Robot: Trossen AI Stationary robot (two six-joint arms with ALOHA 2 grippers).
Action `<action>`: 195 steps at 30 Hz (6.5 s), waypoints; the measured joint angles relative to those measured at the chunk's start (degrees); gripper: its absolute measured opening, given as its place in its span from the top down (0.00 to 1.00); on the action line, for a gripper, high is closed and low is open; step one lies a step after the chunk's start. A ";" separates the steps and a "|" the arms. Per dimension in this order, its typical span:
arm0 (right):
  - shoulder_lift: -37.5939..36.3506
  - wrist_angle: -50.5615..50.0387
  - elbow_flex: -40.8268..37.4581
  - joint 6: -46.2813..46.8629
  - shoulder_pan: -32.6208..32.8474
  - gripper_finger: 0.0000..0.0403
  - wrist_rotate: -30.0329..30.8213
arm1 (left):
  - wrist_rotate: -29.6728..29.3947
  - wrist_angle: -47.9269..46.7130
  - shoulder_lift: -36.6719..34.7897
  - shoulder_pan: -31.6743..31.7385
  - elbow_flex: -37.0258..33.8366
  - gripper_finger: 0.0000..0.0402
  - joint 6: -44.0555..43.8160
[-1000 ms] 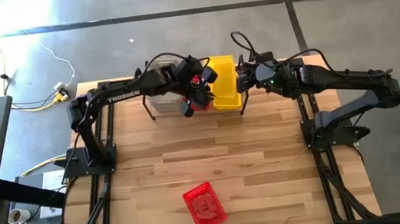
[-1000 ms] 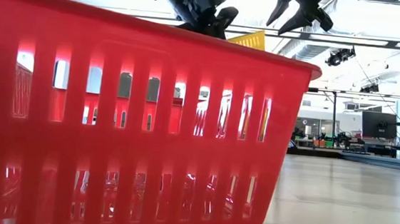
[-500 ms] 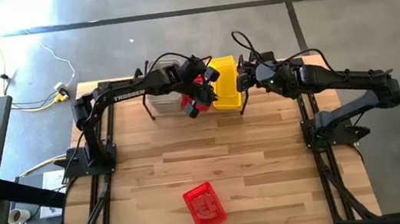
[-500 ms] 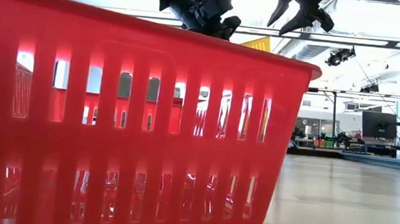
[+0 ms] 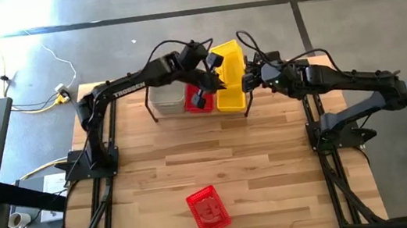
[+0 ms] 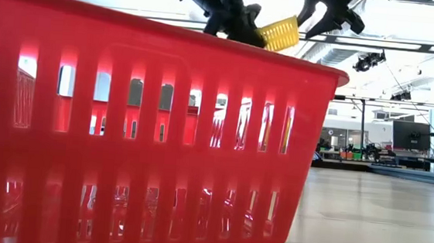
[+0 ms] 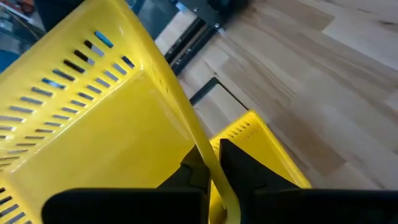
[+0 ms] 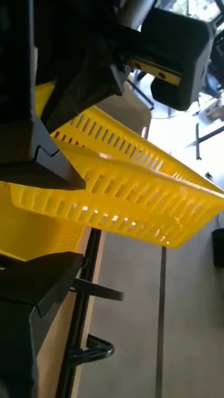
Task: Stack baskets on shelf by color
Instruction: Stack the yellow bin on top of the yellow bin, then stack the red bin on top of the red bin
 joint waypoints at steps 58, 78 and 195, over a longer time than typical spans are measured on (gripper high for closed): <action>0.16 -1.02 -0.04 1.51 0.13 0.60 -2.65 | -10.47 -11.90 13.98 -3.64 5.99 0.97 4.29; 0.16 -1.35 -0.04 1.49 0.13 0.60 -3.49 | -17.19 -12.18 13.95 -6.20 5.99 0.79 4.57; 27.82 21.73 -0.13 12.65 29.76 0.60 -35.18 | -27.23 -40.24 -31.92 -38.43 -26.73 0.80 -92.18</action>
